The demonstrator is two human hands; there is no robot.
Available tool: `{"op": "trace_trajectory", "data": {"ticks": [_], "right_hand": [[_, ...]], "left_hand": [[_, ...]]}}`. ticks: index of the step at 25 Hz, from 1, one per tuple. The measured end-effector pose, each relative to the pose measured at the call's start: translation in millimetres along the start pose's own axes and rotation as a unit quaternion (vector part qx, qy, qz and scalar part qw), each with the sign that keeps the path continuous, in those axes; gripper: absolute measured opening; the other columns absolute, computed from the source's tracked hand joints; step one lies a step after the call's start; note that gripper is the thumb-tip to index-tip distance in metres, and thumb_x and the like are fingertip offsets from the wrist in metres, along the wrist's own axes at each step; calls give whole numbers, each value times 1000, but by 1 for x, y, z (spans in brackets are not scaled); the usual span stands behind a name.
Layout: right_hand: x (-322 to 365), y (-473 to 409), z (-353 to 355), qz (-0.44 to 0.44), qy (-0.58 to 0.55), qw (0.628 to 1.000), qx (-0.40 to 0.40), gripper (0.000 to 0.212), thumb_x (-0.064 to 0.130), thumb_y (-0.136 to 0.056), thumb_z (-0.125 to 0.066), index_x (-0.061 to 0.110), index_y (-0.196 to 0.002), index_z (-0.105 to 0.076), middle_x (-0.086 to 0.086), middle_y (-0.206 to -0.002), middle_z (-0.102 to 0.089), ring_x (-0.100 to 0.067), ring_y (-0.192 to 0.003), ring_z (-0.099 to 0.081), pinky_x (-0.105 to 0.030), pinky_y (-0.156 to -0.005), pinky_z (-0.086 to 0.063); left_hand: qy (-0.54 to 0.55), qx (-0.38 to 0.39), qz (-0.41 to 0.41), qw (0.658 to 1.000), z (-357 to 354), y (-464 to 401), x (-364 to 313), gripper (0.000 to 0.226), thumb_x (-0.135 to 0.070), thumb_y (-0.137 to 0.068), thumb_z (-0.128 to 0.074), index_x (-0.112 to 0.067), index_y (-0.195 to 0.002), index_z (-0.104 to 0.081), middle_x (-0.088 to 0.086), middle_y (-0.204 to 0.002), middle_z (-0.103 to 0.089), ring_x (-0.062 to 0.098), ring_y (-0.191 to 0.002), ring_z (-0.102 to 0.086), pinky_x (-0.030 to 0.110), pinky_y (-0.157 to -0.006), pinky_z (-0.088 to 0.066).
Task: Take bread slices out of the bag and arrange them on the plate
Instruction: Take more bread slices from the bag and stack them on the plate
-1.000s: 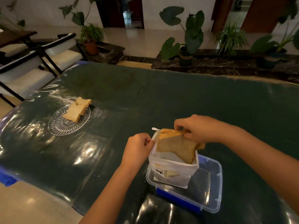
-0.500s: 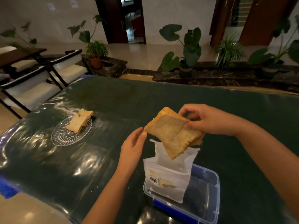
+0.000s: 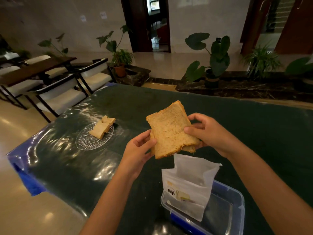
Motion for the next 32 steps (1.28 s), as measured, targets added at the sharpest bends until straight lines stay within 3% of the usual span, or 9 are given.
{"op": "trace_trajectory", "data": {"ticks": [6, 9, 15, 20, 25, 29, 32], "right_hand": [[6, -20, -81, 3, 14, 1000, 4, 11, 22, -86, -59, 30, -93, -56, -1, -92, -67, -7, -69, -70, -24, -50, -56], [11, -32, -140, 7, 37, 999, -4, 10, 24, -87, -58, 30, -94, -56, -3, -95, -67, -12, -76, -69, -26, -53, -57], [2, -53, -284, 5, 27, 999, -41, 16, 24, -86, -59, 32, -99, -57, -3, -98, -67, -15, -85, -66, -26, -55, -57], [2, -71, -372, -5, -6, 998, -55, 17, 22, -86, -59, 38, -90, -56, -1, -100, -63, -15, -87, -65, -27, -56, -58], [4, -106, -409, 7, 12, 997, -70, 16, 24, -86, -59, 37, -93, -56, 5, -101, -63, -12, -91, -62, -37, -70, -60], [-2, -149, -419, 10, 3, 997, -75, 19, 22, -86, -60, 39, -92, -55, 5, -98, -63, -8, -86, -63, -20, -54, -55], [-19, -187, -422, -6, -20, 996, -85, 22, 20, -86, -60, 29, -105, -55, 4, -102, -62, -7, -87, -62, -19, -54, -53]], "left_hand": [[-24, -40, -27, 999, 75, 18, -19, 35, 0, -79, -63, -26, -103, -65, -11, -86, -74, 9, -84, -70, 26, -63, -58], [-33, -64, -34, 997, 130, 30, -31, 39, 2, -80, -62, -21, -112, -62, -4, -93, -70, 11, -83, -69, 26, -63, -57], [-64, -83, -38, 994, 264, 57, -53, 40, 8, -80, -60, -24, -104, -63, 1, -99, -64, 8, -76, -69, 22, -58, -56], [-121, -89, -26, 988, 347, 65, -77, 40, 6, -79, -63, -20, -109, -62, 8, -107, -63, 9, -75, -68, 22, -60, -56], [-147, -91, -28, 985, 393, 45, -92, 40, 1, -79, -65, -23, -111, -62, 5, -108, -63, 17, -92, -67, 26, -67, -58], [-157, -91, -24, 983, 416, 7, -91, 41, 1, -78, -65, -25, -110, -61, 3, -108, -63, 18, -91, -67, 28, -67, -57], [-184, -101, -21, 978, 432, -30, -89, 44, 4, -76, -65, -22, -111, -62, 4, -104, -64, 16, -82, -65, 25, -61, -54]]}}
Point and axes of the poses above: each hand's wrist, its own y-axis away from the middle knuckle, its own z-axis out of the back of the hand, x = y × z, the point moved 2 cm from there along -y, towards the middle knuckle
